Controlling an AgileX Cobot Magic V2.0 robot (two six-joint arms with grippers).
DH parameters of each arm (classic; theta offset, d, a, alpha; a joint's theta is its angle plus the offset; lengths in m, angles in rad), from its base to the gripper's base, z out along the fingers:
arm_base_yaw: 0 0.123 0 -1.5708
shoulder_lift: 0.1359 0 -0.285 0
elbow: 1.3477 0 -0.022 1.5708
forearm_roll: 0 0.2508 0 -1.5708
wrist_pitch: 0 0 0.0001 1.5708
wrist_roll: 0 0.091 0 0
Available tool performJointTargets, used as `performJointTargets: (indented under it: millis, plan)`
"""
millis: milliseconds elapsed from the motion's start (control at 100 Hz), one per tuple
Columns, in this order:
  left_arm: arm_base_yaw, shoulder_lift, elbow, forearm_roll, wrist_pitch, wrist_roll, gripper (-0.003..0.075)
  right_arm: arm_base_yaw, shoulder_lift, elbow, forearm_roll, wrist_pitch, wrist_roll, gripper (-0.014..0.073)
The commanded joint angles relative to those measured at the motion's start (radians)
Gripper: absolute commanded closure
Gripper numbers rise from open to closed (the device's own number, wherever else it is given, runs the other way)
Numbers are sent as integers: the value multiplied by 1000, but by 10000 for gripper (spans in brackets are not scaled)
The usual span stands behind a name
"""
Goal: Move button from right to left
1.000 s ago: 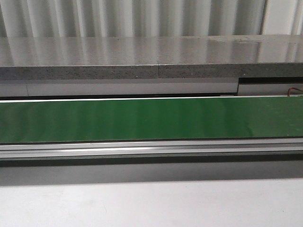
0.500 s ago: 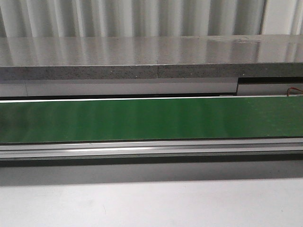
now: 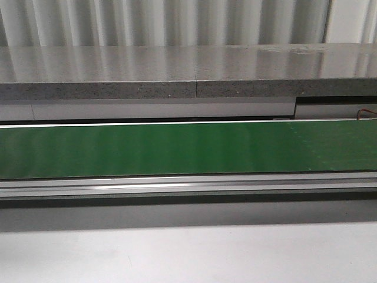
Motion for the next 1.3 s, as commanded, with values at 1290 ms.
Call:
performJointTargets:
  millis: [1290]
  plan:
    - [-8,-927,561,-44,-208,-9,741,-2,5,-25,-9,-75,-12,660]
